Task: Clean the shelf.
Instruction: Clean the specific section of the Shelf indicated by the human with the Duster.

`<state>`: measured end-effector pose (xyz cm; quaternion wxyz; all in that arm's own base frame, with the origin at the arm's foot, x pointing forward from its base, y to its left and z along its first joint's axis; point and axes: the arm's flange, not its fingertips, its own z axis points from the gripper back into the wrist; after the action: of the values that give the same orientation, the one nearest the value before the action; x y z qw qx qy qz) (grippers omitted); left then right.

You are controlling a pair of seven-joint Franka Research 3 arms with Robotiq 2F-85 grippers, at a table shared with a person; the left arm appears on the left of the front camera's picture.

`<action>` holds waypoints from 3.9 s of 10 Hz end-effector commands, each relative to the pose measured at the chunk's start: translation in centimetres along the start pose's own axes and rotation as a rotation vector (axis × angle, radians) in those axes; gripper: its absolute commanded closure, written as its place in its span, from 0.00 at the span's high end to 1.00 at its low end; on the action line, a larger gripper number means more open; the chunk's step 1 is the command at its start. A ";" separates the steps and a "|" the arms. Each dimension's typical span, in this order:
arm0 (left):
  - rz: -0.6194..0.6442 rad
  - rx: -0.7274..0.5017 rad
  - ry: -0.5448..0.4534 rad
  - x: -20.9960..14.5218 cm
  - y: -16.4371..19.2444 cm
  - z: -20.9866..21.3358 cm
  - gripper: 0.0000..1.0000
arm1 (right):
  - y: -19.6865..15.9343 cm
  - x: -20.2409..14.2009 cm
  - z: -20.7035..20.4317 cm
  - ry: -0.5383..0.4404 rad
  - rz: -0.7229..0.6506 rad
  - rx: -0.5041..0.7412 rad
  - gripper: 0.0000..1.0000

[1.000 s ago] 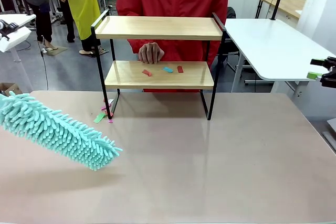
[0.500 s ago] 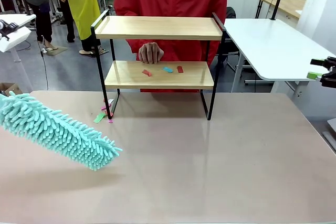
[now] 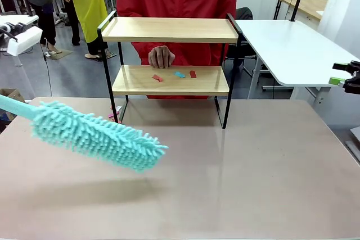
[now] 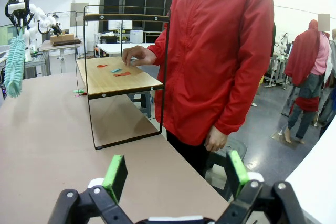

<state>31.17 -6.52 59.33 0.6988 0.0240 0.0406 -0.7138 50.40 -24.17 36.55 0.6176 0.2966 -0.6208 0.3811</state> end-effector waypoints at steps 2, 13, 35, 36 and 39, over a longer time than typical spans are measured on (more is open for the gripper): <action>-0.030 0.023 -0.273 2.7 -0.3 -3.3 0.13 | 0.0 0.5 -0.2 0.019 -0.012 0.000 1.00; 0.698 -0.020 -0.512 16.1 3.1 -1.1 0.13 | 0.0 0.5 -0.2 0.019 -0.012 0.000 1.00; 1.297 -0.083 -0.554 35.8 5.9 0.9 0.13 | 0.0 0.5 -0.2 0.019 -0.012 0.000 1.00; 1.346 -0.079 -0.525 37.1 5.7 0.7 0.13 | 0.0 0.5 -0.2 0.019 -0.012 0.000 1.00; 1.436 -0.013 -0.549 39.8 5.9 0.4 0.13 | 0.0 0.5 -0.2 0.019 -0.012 0.000 1.00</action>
<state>35.83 -44.61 55.47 0.9774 -0.1436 -0.1321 -0.0819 50.39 -24.19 36.55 0.6177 0.2965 -0.6208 0.3810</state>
